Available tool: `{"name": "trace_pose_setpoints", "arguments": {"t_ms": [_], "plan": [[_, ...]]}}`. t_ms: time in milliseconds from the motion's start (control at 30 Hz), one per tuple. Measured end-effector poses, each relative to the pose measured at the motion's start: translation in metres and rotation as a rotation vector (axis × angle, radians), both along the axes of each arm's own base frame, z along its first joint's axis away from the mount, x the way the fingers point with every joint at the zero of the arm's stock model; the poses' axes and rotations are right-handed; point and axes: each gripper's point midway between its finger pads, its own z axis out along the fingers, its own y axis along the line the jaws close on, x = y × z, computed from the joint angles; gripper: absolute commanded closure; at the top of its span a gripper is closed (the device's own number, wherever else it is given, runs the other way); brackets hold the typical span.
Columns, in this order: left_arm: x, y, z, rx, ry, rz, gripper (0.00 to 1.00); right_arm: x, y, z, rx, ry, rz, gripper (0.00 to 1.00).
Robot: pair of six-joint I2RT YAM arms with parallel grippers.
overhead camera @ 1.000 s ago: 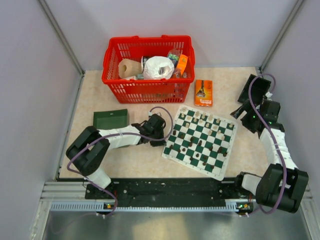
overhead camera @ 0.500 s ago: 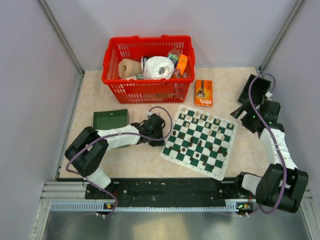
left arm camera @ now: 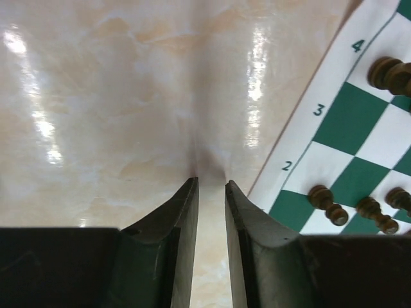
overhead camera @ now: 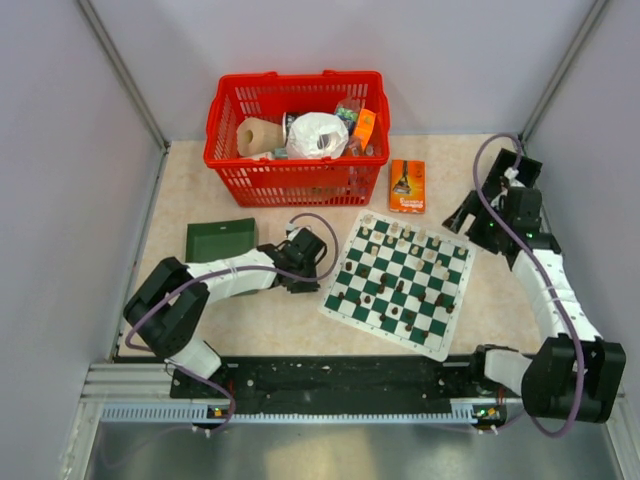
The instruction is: Set up the chess pieces on the board
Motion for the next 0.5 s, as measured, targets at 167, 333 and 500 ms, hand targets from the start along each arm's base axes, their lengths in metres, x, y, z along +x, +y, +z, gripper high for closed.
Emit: {"name": "trace_pose_setpoints", "arguments": {"t_ms": [167, 333, 500], "plan": [[0.008, 0.015, 0.008, 0.066, -0.046, 0.007, 0.44, -0.002, 0.047, 0.022, -0.089, -0.062, 0.17, 0.2], [0.037, 0.019, 0.052, 0.027, -0.187, 0.046, 0.32, -0.021, 0.088, 0.038, -0.163, -0.092, 0.317, 0.2], [0.073, 0.034, 0.108, -0.025, -0.361, 0.132, 0.19, -0.039, 0.127, 0.051, -0.222, -0.117, 0.448, 0.2]]}}
